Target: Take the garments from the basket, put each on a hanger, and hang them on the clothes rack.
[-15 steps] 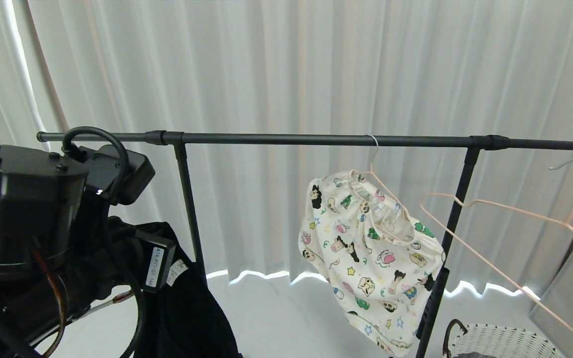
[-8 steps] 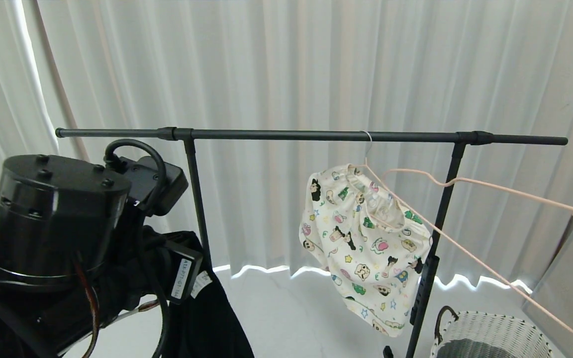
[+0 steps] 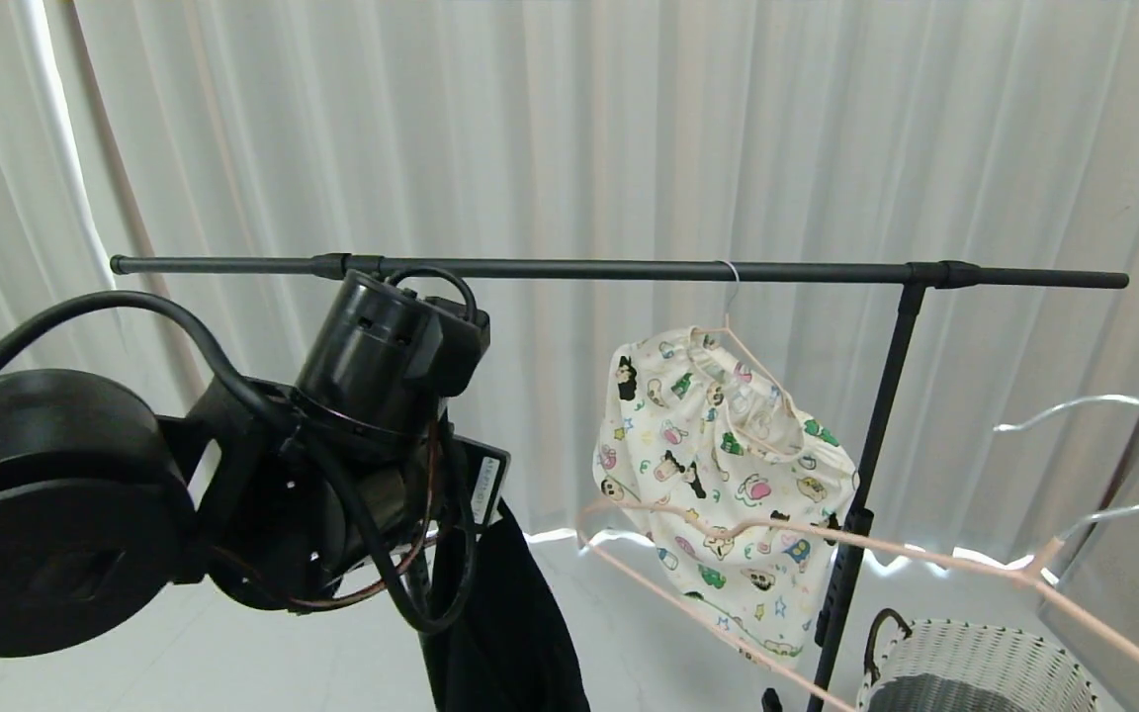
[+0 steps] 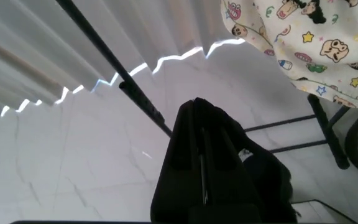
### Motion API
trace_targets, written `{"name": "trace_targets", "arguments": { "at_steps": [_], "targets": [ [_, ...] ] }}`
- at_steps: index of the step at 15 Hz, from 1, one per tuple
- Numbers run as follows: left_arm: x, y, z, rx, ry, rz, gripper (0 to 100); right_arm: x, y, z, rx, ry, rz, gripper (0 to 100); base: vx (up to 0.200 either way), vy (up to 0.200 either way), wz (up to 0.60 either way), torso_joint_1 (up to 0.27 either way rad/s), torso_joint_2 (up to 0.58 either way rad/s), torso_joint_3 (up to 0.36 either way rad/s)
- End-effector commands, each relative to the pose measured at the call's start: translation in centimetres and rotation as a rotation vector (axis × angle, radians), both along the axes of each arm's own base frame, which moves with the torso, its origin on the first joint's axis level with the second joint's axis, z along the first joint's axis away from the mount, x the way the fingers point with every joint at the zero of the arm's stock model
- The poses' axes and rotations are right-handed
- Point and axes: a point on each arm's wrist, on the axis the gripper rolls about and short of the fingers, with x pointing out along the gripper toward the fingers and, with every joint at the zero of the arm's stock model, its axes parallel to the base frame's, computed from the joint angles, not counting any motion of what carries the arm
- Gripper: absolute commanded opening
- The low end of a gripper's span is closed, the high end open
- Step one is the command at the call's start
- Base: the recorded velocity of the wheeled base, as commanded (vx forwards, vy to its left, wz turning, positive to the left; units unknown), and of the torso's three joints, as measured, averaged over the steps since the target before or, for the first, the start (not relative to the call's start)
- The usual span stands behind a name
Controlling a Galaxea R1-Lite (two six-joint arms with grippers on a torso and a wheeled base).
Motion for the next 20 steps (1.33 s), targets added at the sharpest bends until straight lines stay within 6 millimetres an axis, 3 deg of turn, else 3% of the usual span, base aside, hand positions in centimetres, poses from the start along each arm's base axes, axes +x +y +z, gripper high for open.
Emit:
{"name": "trace_targets", "arguments": {
  "at_steps": [1,5,12,20],
  "targets": [
    [0.8,-0.8,-0.9,-0.03,0.044,-0.014,0,-0.1,0.8,-1.4,-0.027,0.088,0.068,0,0.0,0.0,0.0,0.0,0.0,0.0],
    [1.3,-1.4,0.8,-0.187,0.064,-0.087,0,0.2,1.1,-2.7,-0.002,0.146,0.04,0,0.0,0.0,0.0,0.0,0.0,0.0],
    [1.2,-1.9,1.0,-0.293,0.082,-0.028,0,2.6,3.6,-2.2,0.093,0.16,0.002,0,0.0,0.0,0.0,0.0,0.0,0.0],
    [1.4,-1.9,1.0,-0.268,0.044,0.028,0,3.5,4.5,-2.2,0.101,0.142,-0.025,0,0.0,0.0,0.0,0.0,0.0,0.0]
  ]
}}
